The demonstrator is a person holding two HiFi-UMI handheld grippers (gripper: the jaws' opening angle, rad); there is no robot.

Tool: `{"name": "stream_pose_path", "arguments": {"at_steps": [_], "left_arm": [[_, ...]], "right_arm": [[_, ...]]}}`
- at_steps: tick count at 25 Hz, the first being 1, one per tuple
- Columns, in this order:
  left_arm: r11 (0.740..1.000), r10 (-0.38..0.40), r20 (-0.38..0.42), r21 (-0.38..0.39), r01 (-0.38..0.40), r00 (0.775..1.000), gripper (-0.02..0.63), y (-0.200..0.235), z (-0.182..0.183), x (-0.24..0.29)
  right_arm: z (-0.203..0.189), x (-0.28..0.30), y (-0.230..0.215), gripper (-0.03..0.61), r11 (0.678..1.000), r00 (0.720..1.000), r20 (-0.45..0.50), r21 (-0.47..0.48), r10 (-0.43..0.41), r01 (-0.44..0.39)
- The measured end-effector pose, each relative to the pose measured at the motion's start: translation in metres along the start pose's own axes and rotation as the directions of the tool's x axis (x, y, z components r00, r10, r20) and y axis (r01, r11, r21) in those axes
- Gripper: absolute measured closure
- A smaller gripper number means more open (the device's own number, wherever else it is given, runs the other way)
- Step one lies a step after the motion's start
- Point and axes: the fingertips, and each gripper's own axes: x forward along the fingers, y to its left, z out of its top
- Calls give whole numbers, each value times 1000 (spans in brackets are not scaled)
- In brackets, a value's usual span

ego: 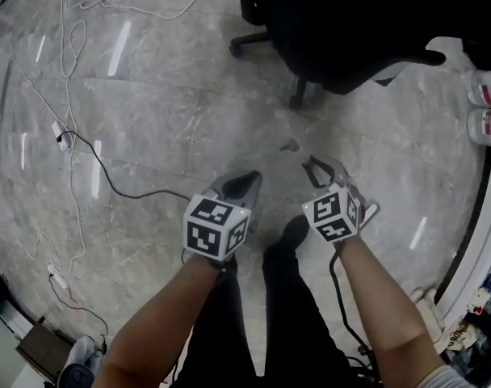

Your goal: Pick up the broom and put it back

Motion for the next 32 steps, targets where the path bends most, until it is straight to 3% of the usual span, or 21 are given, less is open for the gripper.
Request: {"name": "stream_pose_path", "arguments": {"at_steps": [6, 10, 15, 19, 21, 23, 28, 32], "left_arm": [[1000, 4, 52, 28, -6, 999, 609, -97, 91, -72], [998, 17, 75, 65, -22, 997, 609, -135, 133, -98], [992, 65, 93, 101, -75, 994, 609, -173, 174, -146], [988, 90, 110, 114, -102, 990, 609, -199, 192, -179], [987, 90, 115, 122, -104, 989, 609, -220, 200, -186], [987, 84, 120, 126, -99, 989, 609, -243, 208, -193], [986, 43, 180, 154, -72, 983, 609, -300, 245, -216], [967, 25, 262, 238, -90, 965, 609, -340, 294, -233]], "right_arm": [[67, -134, -98, 494, 977, 985, 133, 200, -107, 79], [86, -181, -160, 492, 924, 971, 167, 369, -173, 101], [107, -220, -218, 492, 864, 952, 180, 486, -246, 131], [110, -232, -240, 487, 846, 954, 160, 514, -256, 141], [107, -250, -252, 441, 835, 951, 154, 528, -269, 151], [107, -278, -255, 440, 831, 946, 164, 535, -279, 152], [120, -366, -237, 440, 856, 937, 217, 498, -276, 137], [144, -441, -232, 442, 891, 909, 311, 435, -279, 125]]}}
